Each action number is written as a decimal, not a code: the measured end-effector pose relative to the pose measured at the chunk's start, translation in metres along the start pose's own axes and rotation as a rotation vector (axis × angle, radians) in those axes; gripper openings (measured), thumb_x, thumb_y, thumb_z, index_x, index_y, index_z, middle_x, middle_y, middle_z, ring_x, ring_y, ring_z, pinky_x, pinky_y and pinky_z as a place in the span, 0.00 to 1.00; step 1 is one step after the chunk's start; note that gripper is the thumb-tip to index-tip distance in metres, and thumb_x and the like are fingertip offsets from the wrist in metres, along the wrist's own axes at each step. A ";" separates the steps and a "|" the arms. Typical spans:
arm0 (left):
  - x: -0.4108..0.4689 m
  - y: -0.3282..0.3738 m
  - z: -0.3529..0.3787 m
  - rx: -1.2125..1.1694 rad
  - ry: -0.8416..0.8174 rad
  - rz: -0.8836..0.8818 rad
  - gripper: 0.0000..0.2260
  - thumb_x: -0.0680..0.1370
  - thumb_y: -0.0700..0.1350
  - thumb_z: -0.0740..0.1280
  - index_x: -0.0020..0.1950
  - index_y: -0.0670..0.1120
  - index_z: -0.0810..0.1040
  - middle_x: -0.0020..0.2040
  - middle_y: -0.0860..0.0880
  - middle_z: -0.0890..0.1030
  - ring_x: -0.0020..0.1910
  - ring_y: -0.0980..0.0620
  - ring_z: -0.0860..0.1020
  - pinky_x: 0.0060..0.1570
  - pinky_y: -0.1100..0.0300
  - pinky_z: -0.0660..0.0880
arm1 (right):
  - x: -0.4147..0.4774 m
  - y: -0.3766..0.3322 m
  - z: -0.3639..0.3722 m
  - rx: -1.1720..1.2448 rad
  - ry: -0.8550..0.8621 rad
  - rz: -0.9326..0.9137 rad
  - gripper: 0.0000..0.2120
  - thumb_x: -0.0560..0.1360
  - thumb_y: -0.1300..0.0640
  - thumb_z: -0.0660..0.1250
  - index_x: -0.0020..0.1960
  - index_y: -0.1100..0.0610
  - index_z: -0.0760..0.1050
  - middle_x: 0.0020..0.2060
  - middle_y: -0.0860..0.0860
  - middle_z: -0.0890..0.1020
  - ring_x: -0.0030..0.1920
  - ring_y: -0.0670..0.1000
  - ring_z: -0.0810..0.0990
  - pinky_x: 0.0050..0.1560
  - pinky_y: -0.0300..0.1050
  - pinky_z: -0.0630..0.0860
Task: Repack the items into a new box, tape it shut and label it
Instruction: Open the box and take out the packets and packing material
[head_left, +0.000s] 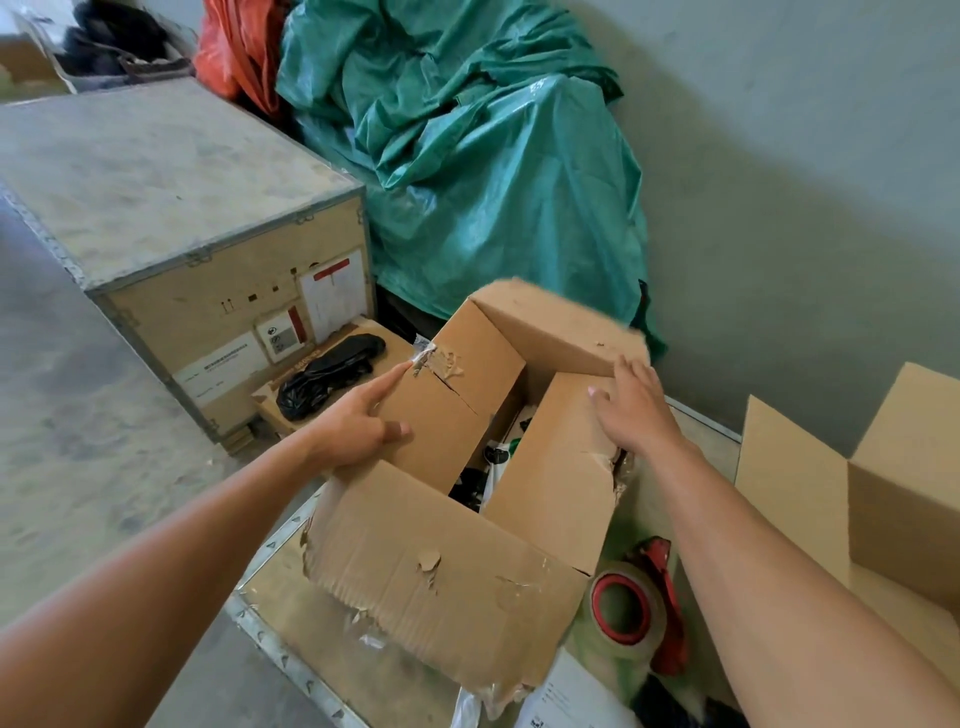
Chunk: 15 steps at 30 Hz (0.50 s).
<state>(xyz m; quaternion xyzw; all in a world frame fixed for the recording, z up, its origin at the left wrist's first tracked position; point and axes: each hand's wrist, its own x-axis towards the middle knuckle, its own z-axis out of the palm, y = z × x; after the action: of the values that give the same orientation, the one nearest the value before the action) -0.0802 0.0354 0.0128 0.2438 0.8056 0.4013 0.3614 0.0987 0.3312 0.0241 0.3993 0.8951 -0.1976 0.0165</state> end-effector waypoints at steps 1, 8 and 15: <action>0.000 0.002 0.001 0.017 0.009 -0.008 0.39 0.79 0.41 0.70 0.81 0.64 0.54 0.65 0.52 0.75 0.56 0.55 0.77 0.56 0.53 0.75 | -0.001 0.001 0.001 -0.014 -0.010 -0.004 0.35 0.85 0.46 0.58 0.84 0.56 0.46 0.83 0.53 0.49 0.82 0.55 0.46 0.79 0.63 0.54; 0.001 0.027 0.021 0.457 0.217 0.050 0.42 0.76 0.43 0.69 0.84 0.52 0.49 0.76 0.46 0.66 0.71 0.44 0.69 0.64 0.50 0.73 | -0.026 -0.015 0.008 -0.121 -0.029 0.030 0.38 0.84 0.46 0.60 0.83 0.59 0.44 0.83 0.59 0.44 0.82 0.60 0.41 0.78 0.67 0.53; 0.002 0.029 0.055 0.776 0.224 0.002 0.59 0.68 0.67 0.74 0.82 0.49 0.37 0.81 0.41 0.50 0.76 0.37 0.59 0.71 0.38 0.64 | -0.083 -0.038 0.042 -0.354 -0.077 -0.039 0.40 0.80 0.35 0.58 0.83 0.55 0.51 0.82 0.62 0.50 0.81 0.65 0.43 0.77 0.71 0.44</action>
<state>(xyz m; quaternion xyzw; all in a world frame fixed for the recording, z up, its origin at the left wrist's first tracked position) -0.0351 0.0790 0.0132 0.3178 0.9314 0.0918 0.1518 0.1223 0.2341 0.0140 0.3651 0.9221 -0.0521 0.1169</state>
